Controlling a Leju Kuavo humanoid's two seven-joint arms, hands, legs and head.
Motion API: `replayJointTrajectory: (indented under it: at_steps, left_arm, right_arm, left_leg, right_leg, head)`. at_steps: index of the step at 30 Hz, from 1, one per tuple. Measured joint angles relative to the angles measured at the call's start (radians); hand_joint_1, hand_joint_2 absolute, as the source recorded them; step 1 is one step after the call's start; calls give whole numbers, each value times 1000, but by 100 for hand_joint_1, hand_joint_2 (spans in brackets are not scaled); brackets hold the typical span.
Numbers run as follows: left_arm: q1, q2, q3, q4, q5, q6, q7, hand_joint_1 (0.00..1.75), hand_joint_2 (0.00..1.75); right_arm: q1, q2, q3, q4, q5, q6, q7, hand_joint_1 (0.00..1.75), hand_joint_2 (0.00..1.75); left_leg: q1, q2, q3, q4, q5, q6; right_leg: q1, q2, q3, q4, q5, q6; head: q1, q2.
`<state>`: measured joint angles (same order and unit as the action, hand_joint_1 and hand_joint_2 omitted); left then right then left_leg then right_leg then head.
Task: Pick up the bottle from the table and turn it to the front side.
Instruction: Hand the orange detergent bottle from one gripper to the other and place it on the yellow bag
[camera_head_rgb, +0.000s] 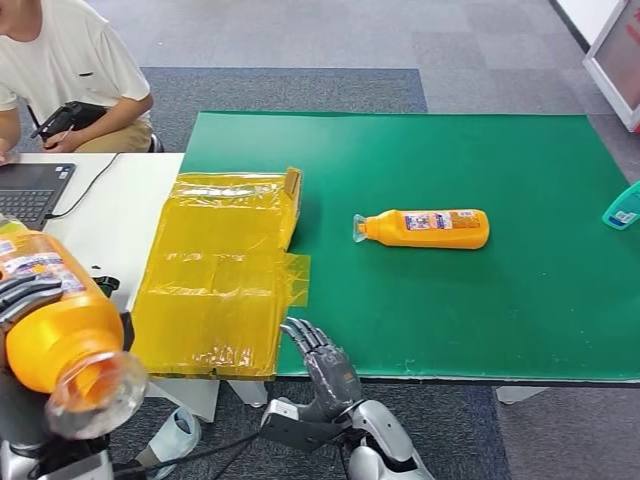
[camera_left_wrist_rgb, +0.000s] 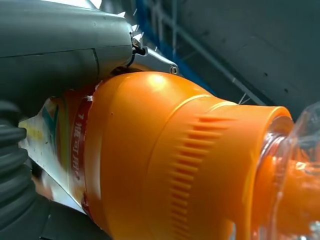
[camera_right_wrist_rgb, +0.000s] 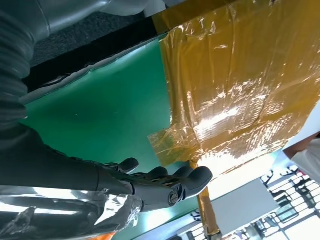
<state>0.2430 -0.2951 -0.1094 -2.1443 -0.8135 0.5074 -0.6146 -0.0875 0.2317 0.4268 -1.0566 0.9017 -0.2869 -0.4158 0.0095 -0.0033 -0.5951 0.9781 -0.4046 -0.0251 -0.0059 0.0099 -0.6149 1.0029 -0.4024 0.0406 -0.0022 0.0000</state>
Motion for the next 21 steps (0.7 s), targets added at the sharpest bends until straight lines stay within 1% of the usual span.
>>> replayJointTrajectory:
  at_steps: [3,5,8,11,14,16,18,21]
  left_arm:
    - [-65,2,58,25,-206,26,94,175,175]
    - [-121,12,83,68,-331,29,165,175,175]
    - [-216,47,101,172,-541,26,276,175,175]
    - [-304,95,99,302,-688,-22,387,175,175]
    - [-397,151,82,459,-721,-97,493,175,175]
    - [-458,181,67,568,-720,-139,541,175,175]
    - [-514,199,59,672,-716,-190,560,175,175]
    - [-581,210,58,814,-711,-265,554,175,175]
  right_arm:
    - [-3,2,0,-1,-21,14,-27,0,175]
    - [-6,3,0,-3,-34,25,-43,0,175]
    - [-15,8,6,-10,-57,40,-65,0,175]
    - [-22,11,17,-19,-77,51,-84,0,175]
    - [-27,15,32,-31,-92,61,-98,0,175]
    - [-30,18,42,-41,-99,68,-103,0,175]
    - [-32,19,51,-51,-104,76,-109,0,175]
    - [-33,19,61,-68,-108,90,-123,0,175]
  left_leg:
    - [0,0,0,0,1,-1]
    - [0,0,0,0,2,-1]
    - [0,0,0,0,3,-1]
    - [0,0,0,0,4,-2]
    - [0,0,0,0,5,-3]
    - [0,0,0,0,6,-3]
    - [0,0,0,0,6,-3]
    - [0,0,-1,0,6,-2]
  right_leg:
    - [0,0,0,0,1,-1]
    - [0,0,0,0,2,-1]
    - [0,0,0,0,3,-2]
    - [0,0,-1,0,4,-2]
    - [0,0,-2,0,5,-2]
    - [0,0,-2,1,6,-3]
    - [0,0,-2,1,6,-3]
    - [0,0,-3,1,6,-3]
  head:
    - [0,0]
    - [0,0]
    - [0,0]
    - [0,0]
    - [0,0]
    - [0,0]
    - [0,0]
    - [0,0]
